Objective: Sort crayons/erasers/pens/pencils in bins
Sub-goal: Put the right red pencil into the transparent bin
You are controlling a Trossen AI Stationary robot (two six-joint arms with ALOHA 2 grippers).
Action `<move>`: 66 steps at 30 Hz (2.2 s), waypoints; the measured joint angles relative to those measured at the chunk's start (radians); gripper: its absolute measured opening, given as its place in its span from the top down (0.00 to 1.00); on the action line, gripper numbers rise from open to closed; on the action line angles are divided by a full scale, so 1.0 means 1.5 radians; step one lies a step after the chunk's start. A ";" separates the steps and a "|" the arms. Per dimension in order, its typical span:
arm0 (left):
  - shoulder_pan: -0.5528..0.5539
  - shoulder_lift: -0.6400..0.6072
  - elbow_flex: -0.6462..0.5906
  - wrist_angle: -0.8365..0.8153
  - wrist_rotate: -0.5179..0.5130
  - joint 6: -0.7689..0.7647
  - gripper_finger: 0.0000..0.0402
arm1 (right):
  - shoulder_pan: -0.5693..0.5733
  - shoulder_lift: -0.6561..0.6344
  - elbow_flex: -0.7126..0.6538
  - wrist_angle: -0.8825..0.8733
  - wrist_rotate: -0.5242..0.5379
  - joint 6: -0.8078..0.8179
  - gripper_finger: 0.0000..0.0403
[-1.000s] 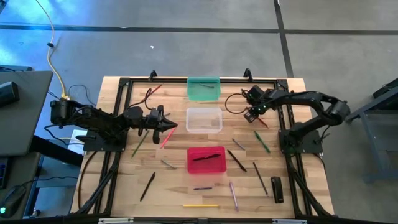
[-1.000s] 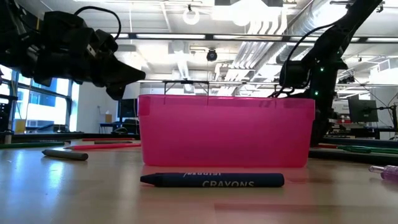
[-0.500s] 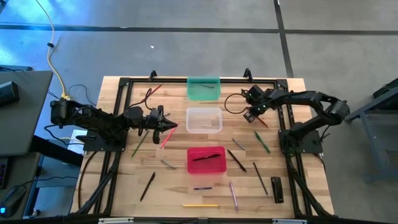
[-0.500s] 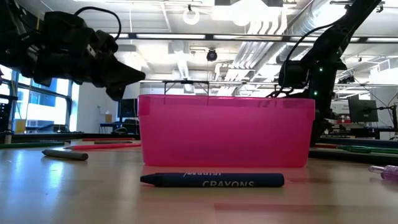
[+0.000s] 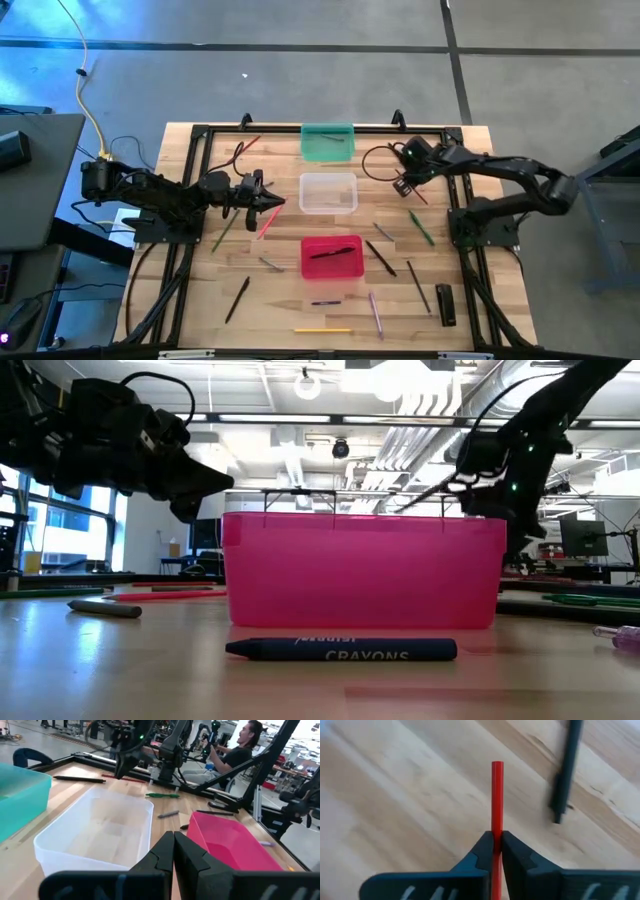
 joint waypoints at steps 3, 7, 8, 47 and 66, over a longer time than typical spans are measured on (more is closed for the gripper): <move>0.000 0.000 0.000 0.000 -0.001 -0.001 1.00 | 0.028 -0.038 0.001 0.005 -0.011 0.032 0.98; 0.000 0.000 0.000 0.000 -0.010 0.000 1.00 | 0.076 -0.079 0.003 0.037 -0.012 0.086 0.98; 0.000 0.000 0.000 0.001 -0.011 0.000 1.00 | 0.088 -0.085 0.006 0.044 -0.011 0.100 0.98; 0.000 0.000 0.000 0.002 -0.012 0.005 1.00 | 0.262 0.493 0.569 0.046 -0.107 0.026 0.98; 0.000 0.000 0.000 0.003 -0.012 0.005 1.00 | 0.257 0.538 0.570 0.082 -0.105 0.015 0.98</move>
